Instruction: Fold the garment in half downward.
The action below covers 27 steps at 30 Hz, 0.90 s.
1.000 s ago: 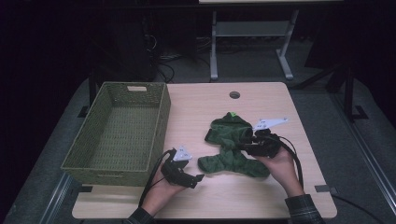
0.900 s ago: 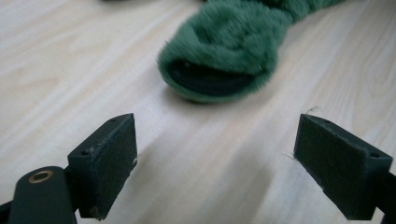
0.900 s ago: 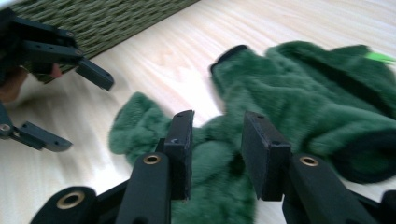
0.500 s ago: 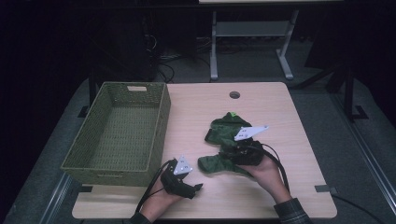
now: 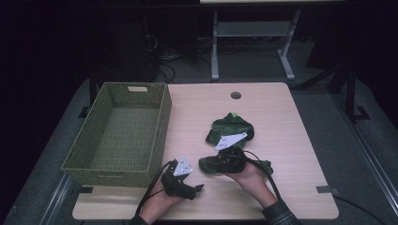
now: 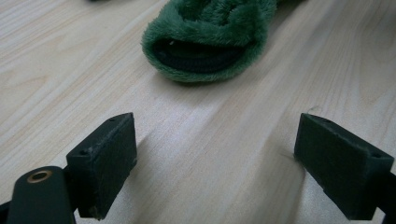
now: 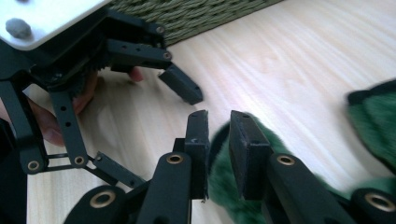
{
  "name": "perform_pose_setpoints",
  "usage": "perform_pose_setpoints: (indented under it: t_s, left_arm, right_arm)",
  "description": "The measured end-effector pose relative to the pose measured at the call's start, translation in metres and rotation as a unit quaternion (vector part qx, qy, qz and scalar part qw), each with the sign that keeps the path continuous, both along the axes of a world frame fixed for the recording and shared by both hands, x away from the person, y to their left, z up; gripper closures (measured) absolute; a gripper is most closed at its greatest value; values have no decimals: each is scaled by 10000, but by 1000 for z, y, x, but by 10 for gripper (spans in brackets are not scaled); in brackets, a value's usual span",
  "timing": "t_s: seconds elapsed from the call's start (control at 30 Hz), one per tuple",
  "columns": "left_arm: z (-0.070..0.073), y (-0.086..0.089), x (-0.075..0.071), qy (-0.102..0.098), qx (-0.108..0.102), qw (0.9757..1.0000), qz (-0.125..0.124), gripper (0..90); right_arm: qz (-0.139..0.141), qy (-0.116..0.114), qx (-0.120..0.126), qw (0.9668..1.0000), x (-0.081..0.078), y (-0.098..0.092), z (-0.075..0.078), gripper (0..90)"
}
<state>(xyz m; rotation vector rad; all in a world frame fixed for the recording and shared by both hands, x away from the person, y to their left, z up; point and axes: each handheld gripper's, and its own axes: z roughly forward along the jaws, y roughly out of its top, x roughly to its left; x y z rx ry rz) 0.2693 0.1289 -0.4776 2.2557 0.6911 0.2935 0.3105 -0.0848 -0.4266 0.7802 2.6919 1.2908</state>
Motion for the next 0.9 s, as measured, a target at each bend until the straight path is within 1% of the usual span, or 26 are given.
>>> perform_pose_setpoints:
  t_s: [0.07, 0.1, 0.13, 0.17, 0.23, 0.3, 0.43, 0.47, 0.5, 0.57, 0.63, 0.73, 0.83, 0.9]
  left_arm:
    - [0, 0, 0, 0, 6, 10000, -6, 124]
    - [0, 0, 0, -1, 12, 10000, -7, 124]
    - [0, 0, 0, 3, 18, 10000, -6, 124]
    - [0, 0, 0, 3, 18, 10000, -6, 124]
    - [0, 0, 0, 3, -3, 10000, 8, 124]
    - [0, 0, 0, 11, -8, 10000, 14, 124]
    - [0, 0, 0, 6, 16, 10000, -5, 124]
    - [0, 0, 0, 8, 15, 10000, -7, 124]
    - [0, 0, 0, 8, 24, 10000, -13, 123]
    - [0, 0, 0, 6, 27, 10000, -15, 124]
    - [0, 0, 0, 6, 24, 10000, -14, 124]
    - [0, 0, 0, 6, 20, 10000, -20, 123]
    - [0, 0, 0, 7, -1, 10000, -6, 123]
    - [0, 0, 1, 2, 12, 10000, -19, 123]
  right_arm:
    - [92, -35, -49, 9999, 0, 6, -2, 772]
    - [115, 8, -58, 9999, -1, 9, -4, 773]
    - [146, -3, -109, 9998, -1, 11, -6, 773]
    - [146, -3, -109, 9998, -1, 11, -6, 773]
    - [147, 60, -172, 9997, 1, 14, -12, 773]
    - [175, 64, -267, 9995, 2, 18, -18, 772]
    - [134, 13, -680, 9976, 4, 25, -31, 755]
    - [134, 13, -680, 9976, 4, 25, -31, 755]
    - [93, -110, -792, 9968, 3, 27, -36, 767]
    - [-34, -120, -799, 9967, 1, 28, -37, 827]
    - [-77, -138, -794, 9967, 1, 27, -38, 851]
    - [-4, -204, -853, 9961, 0, 26, -38, 870]
    - [64, -133, -791, 9968, 0, 25, -37, 877]
    - [118, -80, -673, 9976, -1, 25, -35, 878]
